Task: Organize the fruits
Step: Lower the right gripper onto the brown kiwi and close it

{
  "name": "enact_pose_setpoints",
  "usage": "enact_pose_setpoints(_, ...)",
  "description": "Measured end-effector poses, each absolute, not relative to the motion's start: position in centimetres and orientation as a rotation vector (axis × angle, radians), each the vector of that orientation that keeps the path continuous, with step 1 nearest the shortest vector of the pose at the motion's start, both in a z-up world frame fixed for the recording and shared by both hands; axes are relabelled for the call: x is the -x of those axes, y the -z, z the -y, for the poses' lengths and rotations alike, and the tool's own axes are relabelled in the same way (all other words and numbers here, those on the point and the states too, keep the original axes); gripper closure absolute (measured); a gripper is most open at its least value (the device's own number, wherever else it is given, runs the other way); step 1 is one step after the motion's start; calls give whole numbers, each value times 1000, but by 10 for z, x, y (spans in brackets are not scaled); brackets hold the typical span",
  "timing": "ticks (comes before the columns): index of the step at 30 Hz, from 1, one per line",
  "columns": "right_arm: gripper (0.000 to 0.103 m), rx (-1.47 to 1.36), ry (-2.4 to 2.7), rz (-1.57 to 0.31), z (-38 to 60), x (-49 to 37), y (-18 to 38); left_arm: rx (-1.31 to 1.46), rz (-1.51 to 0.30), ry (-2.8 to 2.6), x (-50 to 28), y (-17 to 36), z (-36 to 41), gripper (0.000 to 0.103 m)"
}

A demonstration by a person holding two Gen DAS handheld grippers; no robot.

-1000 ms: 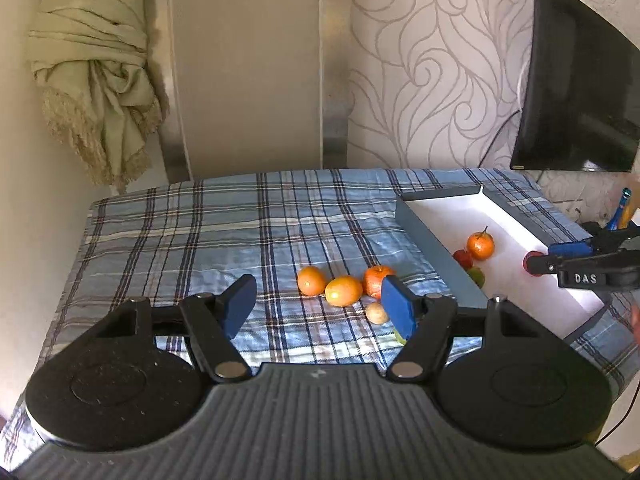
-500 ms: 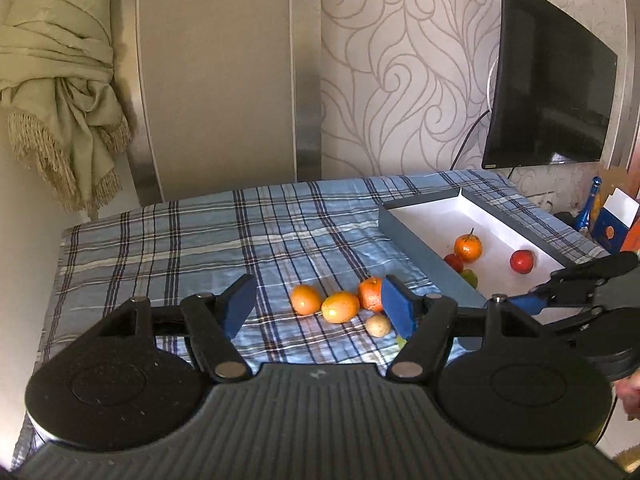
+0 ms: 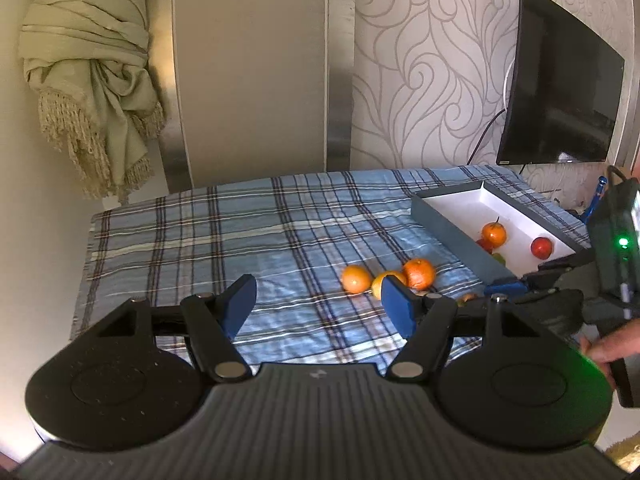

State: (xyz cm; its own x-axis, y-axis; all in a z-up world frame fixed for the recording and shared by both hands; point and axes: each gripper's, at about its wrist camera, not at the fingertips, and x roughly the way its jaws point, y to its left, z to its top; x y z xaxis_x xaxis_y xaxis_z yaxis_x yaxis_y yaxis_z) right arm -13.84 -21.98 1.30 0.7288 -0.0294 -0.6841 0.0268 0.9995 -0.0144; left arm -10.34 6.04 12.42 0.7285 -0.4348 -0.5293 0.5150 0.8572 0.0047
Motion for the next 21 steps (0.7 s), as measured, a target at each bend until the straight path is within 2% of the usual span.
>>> enact_pose_setpoints(21, 74, -128, 197, -754, 216, 122, -11, -147, -537, 551, 85, -125, -112, 29)
